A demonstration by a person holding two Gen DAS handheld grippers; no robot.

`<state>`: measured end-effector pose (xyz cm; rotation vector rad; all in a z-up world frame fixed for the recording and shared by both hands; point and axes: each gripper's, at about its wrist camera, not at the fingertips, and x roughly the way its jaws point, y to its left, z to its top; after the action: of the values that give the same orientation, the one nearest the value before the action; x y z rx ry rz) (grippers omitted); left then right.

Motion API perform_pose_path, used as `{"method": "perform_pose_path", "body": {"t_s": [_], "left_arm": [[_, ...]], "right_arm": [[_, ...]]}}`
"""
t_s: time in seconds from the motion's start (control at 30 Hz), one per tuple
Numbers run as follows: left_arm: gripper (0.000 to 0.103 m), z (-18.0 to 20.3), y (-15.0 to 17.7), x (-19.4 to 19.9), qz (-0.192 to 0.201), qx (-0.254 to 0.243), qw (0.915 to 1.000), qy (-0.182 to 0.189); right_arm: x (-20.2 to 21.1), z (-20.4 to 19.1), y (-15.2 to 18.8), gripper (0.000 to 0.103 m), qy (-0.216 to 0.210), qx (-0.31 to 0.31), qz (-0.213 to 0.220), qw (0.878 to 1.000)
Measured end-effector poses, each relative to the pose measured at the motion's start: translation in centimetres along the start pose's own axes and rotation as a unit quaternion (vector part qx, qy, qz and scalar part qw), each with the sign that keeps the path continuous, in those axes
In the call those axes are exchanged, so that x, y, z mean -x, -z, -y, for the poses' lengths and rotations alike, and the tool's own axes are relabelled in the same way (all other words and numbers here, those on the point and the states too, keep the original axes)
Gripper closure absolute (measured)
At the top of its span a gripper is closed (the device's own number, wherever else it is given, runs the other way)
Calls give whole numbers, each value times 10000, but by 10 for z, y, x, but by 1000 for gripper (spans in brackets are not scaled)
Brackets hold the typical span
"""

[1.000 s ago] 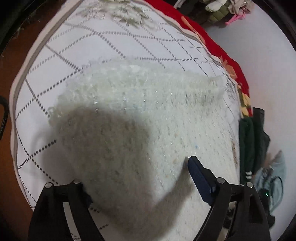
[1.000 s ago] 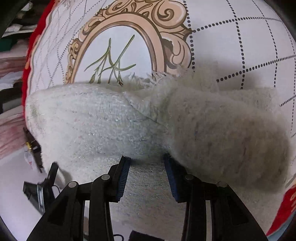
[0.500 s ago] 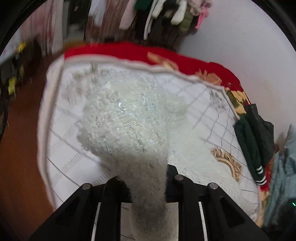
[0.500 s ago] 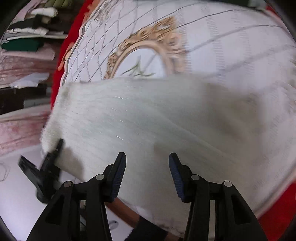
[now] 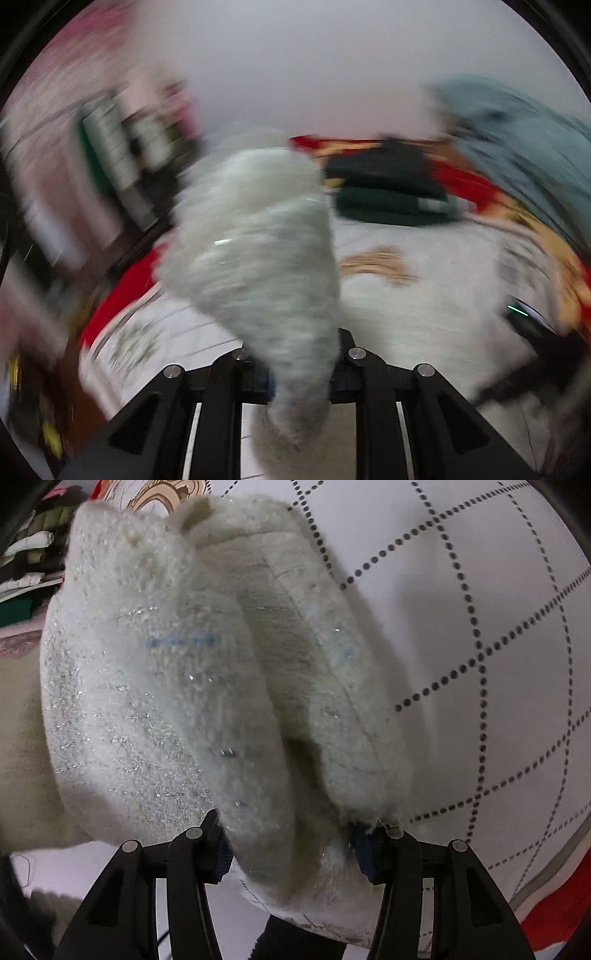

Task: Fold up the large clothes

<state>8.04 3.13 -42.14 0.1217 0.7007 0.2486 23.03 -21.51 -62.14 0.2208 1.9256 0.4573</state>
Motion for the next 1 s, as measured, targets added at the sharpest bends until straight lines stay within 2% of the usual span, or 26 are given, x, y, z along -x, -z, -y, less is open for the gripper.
{"method": "perform_pose_path", "body": {"t_s": [0.1,0.17,0.27,0.37,0.43,0.47,0.5,0.57,0.6,0.67,0.73,0.83,0.9,1.0], "left_arm": [[88,60,12,6,19,-883,9923,868],[88,95,31,8,-73,-1442,9801,1360],[88,125,60,-2,-325,-1941,9645,1760],[88,127,77,-15,-609,-2023,9608,1797],[87,120,77,-23,-747,-2034,9605,1747],[86,117,76,-23,-783,-2071,9608,1668],[81,113,75,-23,-862,-2101,9612,1566],[75,106,71,-22,-1055,-2098,9589,1593],[73,102,70,-20,-1081,-2062,9592,1604],[57,94,67,-17,-1163,-1920,9588,1742],[12,86,63,-9,-1268,-1729,9585,1877],[11,72,63,3,-1292,-1430,9633,1869],[11,66,65,8,-1401,-1195,9660,1813],[11,47,65,4,-1631,-706,9724,1511]], "right_arm": [[-2,3,-1,49,-118,46,-49,9999],[-9,-3,-6,51,-231,33,-92,9997],[-8,7,-8,54,-514,-63,-165,9985],[-1,19,-6,56,-706,-80,-206,9973],[8,26,-2,54,-722,-83,-200,9972],[17,31,2,49,-719,-95,-143,9973],[27,35,7,45,-689,-107,-45,9976],[51,40,17,30,-436,-82,266,9987],[63,41,21,30,-317,-55,457,9984],[93,39,30,30,-275,-13,899,9956],[112,31,34,29,-605,-28,1175,9912],[123,8,34,27,-1446,107,1282,9811],[111,-11,23,20,-1586,218,1207,9797],[64,-33,5,20,-1603,363,799,9832]]}}
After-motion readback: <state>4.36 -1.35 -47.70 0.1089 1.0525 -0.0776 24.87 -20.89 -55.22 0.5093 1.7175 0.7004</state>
